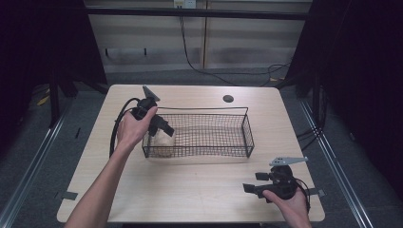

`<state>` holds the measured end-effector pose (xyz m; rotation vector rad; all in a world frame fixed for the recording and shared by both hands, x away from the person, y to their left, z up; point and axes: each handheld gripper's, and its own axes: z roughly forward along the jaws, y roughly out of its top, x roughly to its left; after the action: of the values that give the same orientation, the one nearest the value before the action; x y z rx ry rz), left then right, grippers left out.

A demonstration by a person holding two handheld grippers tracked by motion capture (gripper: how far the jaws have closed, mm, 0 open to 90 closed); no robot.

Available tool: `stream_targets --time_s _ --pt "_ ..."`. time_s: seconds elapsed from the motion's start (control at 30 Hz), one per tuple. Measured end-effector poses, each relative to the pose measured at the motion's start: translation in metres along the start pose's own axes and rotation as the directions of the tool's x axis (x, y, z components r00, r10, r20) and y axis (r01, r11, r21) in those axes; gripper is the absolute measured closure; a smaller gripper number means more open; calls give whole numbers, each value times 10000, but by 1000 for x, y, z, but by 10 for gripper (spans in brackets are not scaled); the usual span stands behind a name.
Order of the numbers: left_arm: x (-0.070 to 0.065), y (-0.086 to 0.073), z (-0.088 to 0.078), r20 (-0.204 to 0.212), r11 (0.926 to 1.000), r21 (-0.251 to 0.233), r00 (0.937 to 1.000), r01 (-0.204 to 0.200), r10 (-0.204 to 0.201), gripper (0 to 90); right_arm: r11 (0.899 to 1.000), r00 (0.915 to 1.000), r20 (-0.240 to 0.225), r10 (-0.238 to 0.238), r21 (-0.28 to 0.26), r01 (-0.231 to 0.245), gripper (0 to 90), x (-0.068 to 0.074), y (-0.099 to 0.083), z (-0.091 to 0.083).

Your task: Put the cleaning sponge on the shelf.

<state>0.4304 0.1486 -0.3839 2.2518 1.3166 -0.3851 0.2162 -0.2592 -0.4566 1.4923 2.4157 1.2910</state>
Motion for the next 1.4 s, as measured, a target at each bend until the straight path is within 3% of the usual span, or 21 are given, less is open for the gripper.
stream_targets --time_s 0.1,0.33,0.47,0.5,0.63,0.73,0.83,0.9,1.03,1.1,1.17,1.23,1.33,1.4 --pt "0 -6 -4 29 9986 -260 9989 -471 472 211 10000 10000 -20 -58 -36 58 208 0 0 0" --pt "-3 -20 -13 59 9942 -213 9944 -1057 1058 215 10000 10000 4 -6 11 6 208 0 0 0" --pt "-9 -28 -18 203 9876 -372 9880 -1525 1533 214 10000 10000 16 2 -7 -2 208 0 0 0" --pt "-12 -30 -18 259 9883 -437 9887 -1464 1477 212 10000 10000 8 -14 -25 14 208 0 0 0" --pt "-14 -38 -21 483 9802 -472 9797 -1923 1945 176 10000 10000 24 -9 -22 9 208 0 0 0" --pt "-18 -47 -21 317 9768 -725 9784 -2014 2041 201 10000 10000 35 28 -24 -28 208 1 -1 -1" --pt "-21 -56 -23 419 9688 -955 9715 -2285 2333 210 10000 10000 30 2 -17 -2 208 0 0 -1" --pt "-22 -65 -25 530 9597 -1400 9660 -2437 2530 210 10000 10000 45 -7 -18 7 208 0 0 0" --pt "-24 -80 -25 435 9495 -1678 9603 -2650 2757 210 10000 9999 91 69 -39 -69 207 0 -1 -1" --pt "-26 -92 -24 392 9361 -2076 9538 -2838 2979 210 10000 9999 90 53 -28 -53 207 0 -1 -1" --pt "-26 -101 -23 373 9274 -2261 9487 -2980 3139 210 10000 9999 120 41 0 -41 206 0 0 0" --pt "-27 -108 -23 370 9239 -2362 9473 -3010 3181 211 10000 9999 148 55 0 -55 205 -1 0 0" --pt "-26 -121 -25 596 9098 -2855 9419 -3013 3307 210 10000 9999 164 45 -59 -44 201 0 -1 0" --pt "-24 -130 -25 397 9022 -3121 9447 -2976 3254 211 9999 9998 198 53 -132 -50 201 0 -1 -1"
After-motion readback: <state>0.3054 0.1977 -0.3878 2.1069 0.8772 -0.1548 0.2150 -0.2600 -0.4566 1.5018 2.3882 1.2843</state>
